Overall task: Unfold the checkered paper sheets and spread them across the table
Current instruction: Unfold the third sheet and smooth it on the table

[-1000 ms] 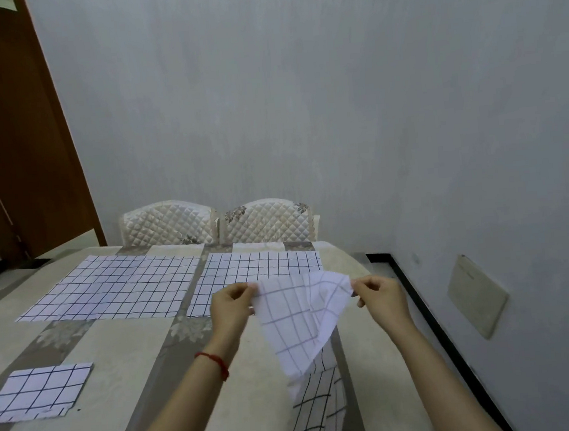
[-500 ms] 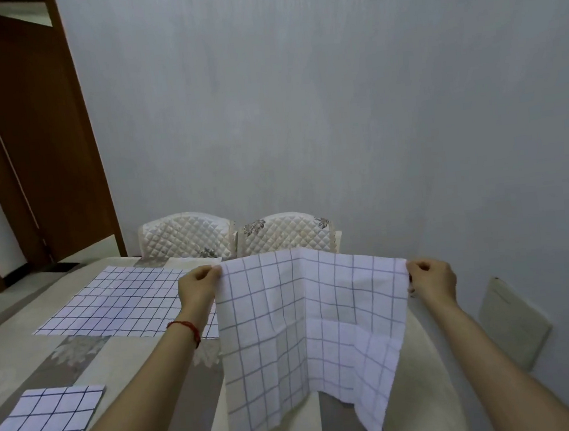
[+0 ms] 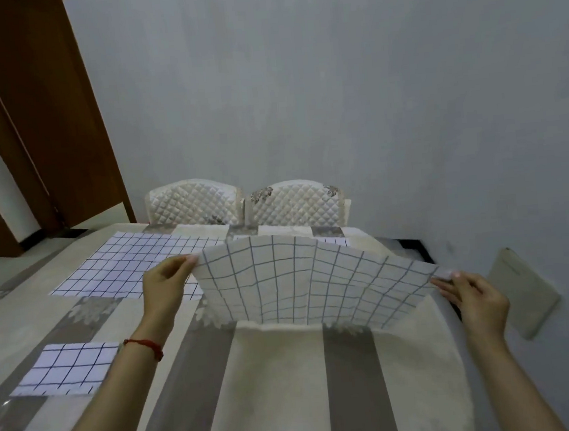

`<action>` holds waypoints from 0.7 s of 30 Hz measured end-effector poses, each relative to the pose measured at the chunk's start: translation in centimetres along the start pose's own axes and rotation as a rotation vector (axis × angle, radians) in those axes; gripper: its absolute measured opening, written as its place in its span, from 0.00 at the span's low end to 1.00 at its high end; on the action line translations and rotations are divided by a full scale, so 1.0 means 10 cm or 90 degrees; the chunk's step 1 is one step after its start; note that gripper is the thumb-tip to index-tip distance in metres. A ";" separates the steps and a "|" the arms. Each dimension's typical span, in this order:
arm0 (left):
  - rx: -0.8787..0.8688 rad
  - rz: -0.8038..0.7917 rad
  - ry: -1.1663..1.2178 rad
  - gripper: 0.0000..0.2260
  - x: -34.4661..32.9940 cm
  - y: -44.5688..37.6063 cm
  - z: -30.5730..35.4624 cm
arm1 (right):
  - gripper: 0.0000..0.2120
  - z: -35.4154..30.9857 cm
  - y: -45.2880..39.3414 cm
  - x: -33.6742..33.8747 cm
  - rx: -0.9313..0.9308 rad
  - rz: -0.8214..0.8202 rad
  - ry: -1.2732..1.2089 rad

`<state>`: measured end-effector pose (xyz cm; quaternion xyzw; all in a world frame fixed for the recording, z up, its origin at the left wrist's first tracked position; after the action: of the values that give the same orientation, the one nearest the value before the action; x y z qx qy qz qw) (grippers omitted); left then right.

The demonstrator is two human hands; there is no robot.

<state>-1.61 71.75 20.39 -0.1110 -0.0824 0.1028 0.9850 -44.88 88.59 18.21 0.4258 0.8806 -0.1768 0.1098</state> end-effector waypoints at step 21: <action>0.362 -0.077 -0.225 0.10 0.44 1.43 -2.06 | 0.09 1.62 1.14 1.21 -0.321 0.054 0.326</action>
<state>3.85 82.19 -2.21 0.1929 -0.2264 0.0811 0.9513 -42.65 97.15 -3.22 0.4520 0.8770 0.1629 -0.0059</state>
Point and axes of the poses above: each hand's wrist, its own y-axis away from the middle knuckle, its own x-axis out of the back of the hand, z = x × y, the point moved 5 cm from there along -y, towards the middle knuckle, and after that the axes turned 8 degrees about -y, right-handed, at the moved point
